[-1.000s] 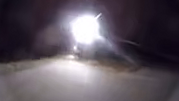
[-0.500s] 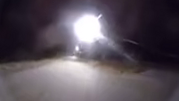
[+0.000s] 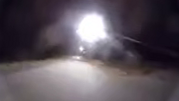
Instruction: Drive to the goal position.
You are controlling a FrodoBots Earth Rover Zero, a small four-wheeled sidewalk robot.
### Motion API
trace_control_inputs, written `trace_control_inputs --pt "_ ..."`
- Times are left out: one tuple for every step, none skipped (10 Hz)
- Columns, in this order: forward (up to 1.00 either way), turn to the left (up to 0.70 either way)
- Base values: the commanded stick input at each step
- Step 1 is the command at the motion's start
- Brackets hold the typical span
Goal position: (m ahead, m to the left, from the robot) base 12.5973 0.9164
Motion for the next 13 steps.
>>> trace_control_inputs --pt "0.7 0.16" --pt "0.7 0.11" --pt "0.7 0.03" --pt "0.7 0.03" --pt "0.7 0.03" --pt "0.7 0.03" --pt "0.67 0.03" --pt "0.21 0.06" --pt "0.0 0.06" --pt "0.0 0.05" --pt "0.0 0.05" --pt "0.0 0.05" --pt "0.0 0.05"
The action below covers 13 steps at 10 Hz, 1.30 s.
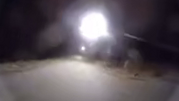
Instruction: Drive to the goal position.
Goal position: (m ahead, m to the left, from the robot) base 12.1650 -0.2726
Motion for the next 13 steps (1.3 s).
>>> trace_control_inputs --pt "0.0 0.05" --pt "0.0 0.05" --pt "0.0 0.05" --pt "0.0 0.05" --pt "0.0 0.05" --pt "0.0 0.05" --pt "0.0 0.05" --pt "0.0 0.05" --pt "0.0 0.05" --pt "0.0 0.05" --pt "0.0 0.05" --pt "0.0 0.05" --pt "0.0 0.05"
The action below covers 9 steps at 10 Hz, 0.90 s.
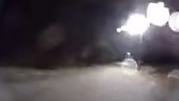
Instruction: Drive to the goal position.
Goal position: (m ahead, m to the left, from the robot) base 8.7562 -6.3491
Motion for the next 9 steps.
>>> trace_control_inputs --pt "0.0 0.05" --pt "0.0 0.05" --pt "0.0 0.05" --pt "0.0 0.05" --pt "0.0 0.05" --pt "0.0 0.05" --pt "0.0 0.05" --pt "0.0 0.05" --pt "0.0 0.05"
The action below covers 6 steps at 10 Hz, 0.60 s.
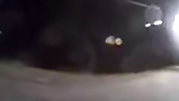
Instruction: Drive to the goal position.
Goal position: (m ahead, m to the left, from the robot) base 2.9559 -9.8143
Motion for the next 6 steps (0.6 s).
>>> trace_control_inputs --pt "0.0 0.05" --pt "0.0 0.05" --pt "0.0 0.05" --pt "0.0 0.05" --pt "0.0 0.05" --pt "0.0 0.05"
